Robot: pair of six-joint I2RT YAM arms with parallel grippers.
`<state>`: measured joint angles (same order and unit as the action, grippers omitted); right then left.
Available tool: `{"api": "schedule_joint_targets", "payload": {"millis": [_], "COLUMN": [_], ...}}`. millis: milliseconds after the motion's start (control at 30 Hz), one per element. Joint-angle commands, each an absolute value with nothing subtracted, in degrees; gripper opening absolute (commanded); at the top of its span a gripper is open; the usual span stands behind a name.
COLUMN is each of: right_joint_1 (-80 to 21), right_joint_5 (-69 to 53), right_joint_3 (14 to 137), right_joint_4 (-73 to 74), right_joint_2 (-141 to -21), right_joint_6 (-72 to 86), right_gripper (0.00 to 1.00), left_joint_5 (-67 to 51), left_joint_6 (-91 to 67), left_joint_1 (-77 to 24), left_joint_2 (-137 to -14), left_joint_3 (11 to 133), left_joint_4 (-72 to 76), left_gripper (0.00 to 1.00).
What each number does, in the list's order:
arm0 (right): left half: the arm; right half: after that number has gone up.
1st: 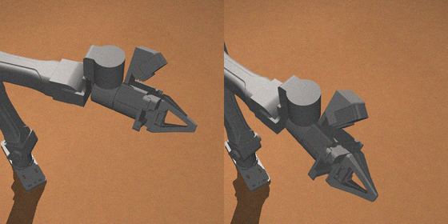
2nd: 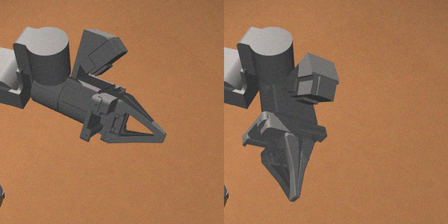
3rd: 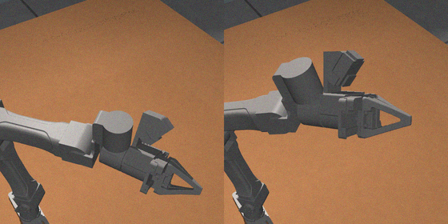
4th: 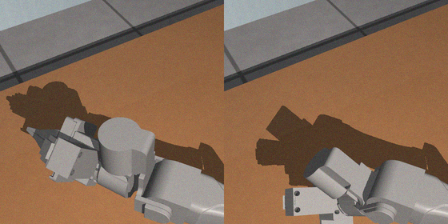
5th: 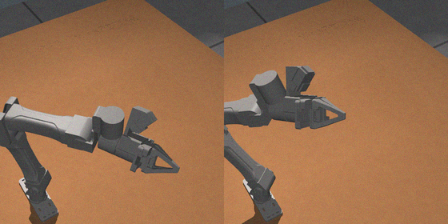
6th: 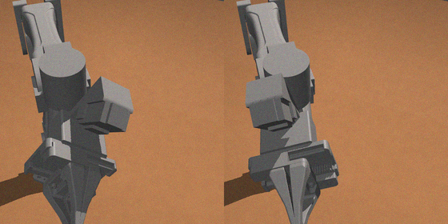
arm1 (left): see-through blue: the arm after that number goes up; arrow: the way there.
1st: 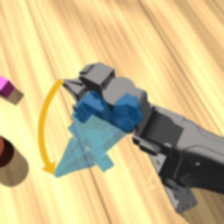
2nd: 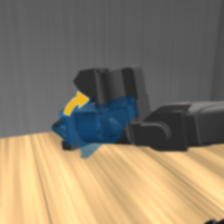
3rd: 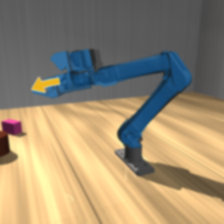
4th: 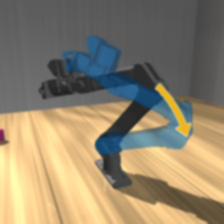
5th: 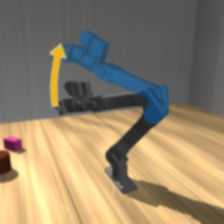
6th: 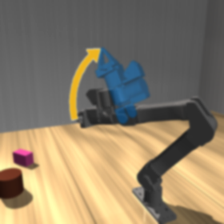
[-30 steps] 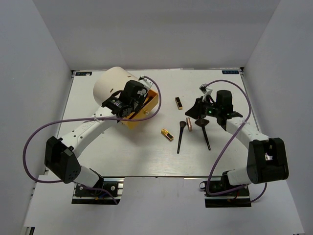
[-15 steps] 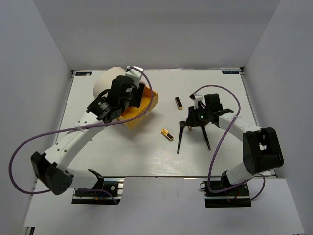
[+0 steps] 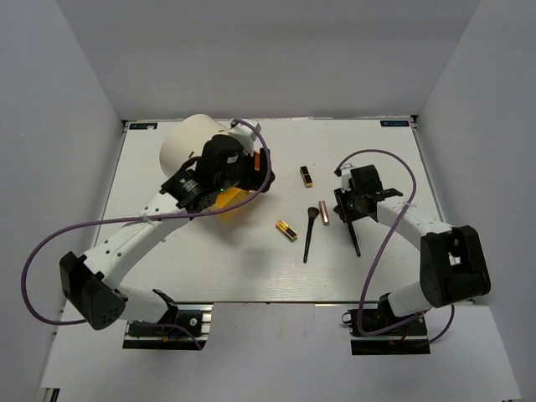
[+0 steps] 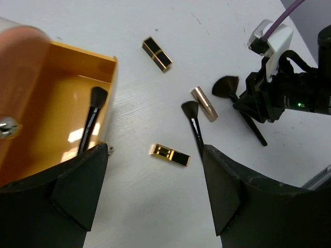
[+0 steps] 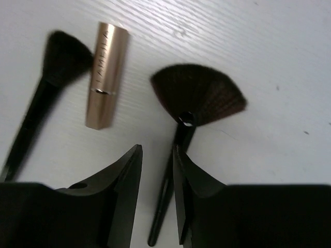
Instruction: Organize the makeup
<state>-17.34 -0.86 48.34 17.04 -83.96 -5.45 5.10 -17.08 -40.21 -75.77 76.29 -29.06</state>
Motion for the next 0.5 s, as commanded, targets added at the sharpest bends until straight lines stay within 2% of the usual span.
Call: {"api": "schedule_joint_targets", "payload": {"millis": [0,467], "right_joint_1": [-16.26,-14.24], "right_joint_5": [4.83,2.2], "right_joint_3": [45.8,43.24], "right_joint_4": [18.72,18.19], "right_joint_2": [-80.6,-85.51], "right_joint_6": [-9.74,-10.46], "right_gripper": [0.37,0.38], "left_joint_5": [0.62,2.1], "left_joint_6": [-19.33,-20.74], "left_joint_1": [-42.09,-45.79], "left_joint_2": [-77.77,-80.25], "left_joint_3": [75.32,74.27], "left_joint_4": [-24.53,-22.06], "left_gripper": [0.84,0.84]}}
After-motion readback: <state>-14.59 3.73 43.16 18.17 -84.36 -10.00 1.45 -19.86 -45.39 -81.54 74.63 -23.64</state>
